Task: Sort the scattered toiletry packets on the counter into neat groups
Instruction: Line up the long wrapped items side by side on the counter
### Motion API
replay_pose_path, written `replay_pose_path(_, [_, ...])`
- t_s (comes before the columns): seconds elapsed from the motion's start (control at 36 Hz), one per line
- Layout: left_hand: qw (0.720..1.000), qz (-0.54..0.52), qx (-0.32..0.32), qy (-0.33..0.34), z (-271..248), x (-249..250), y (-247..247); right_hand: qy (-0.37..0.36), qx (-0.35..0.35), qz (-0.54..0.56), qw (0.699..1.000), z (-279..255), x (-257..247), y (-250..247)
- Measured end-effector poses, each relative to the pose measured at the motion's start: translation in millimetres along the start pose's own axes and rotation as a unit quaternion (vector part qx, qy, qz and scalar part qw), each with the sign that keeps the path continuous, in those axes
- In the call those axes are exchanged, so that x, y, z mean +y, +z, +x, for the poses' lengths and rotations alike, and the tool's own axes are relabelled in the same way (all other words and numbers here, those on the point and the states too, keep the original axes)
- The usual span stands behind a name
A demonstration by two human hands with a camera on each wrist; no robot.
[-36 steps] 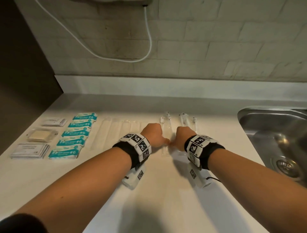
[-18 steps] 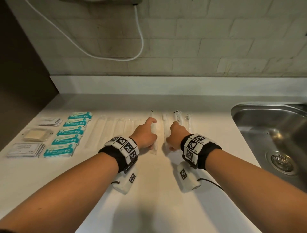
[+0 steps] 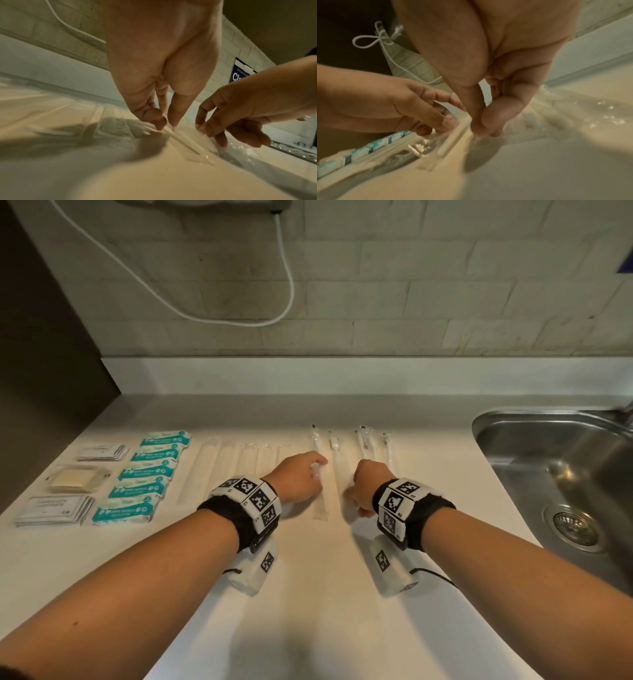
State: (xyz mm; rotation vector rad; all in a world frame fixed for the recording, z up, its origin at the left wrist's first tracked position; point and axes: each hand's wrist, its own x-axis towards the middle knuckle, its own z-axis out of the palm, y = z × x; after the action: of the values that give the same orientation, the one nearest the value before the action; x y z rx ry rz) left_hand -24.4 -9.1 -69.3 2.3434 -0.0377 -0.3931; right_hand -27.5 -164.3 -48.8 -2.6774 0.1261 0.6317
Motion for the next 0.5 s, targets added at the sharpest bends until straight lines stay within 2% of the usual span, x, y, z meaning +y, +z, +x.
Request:
replay_pose_path(0.11, [0.997, 0.078, 0.011, 0.019, 2.4, -1.1, -0.9, -0.014, 0.044, -0.027, 0.999, -0.6, 4.5, 1.9])
replay_pose_path(0.22, [0.991, 0.131, 0.02, 0.02, 5.1, -5.1, 0.1, -0.069, 0.07, -0.044, 0.994, 0.9, 6.5, 4.4])
replay_pose_path(0.31, [0.986, 0.16, 0.026, 0.024, 6.5, -5.6, -1.8, -0.116, 0.053, -0.083, 0.988, 4.3, 4.7, 6.5])
replay_pose_path(0.39, [0.983, 0.182, 0.017, 0.018, 7.8, -3.6, -3.1, -0.109, 0.024, -0.124, 0.986, 6.5, -0.1, 7.3])
replay_pose_path(0.5, [0.98, 0.201, 0.001, 0.005, 8.8, -0.6, -3.1, -0.124, 0.008, -0.126, 0.984, 7.2, 0.6, 4.5])
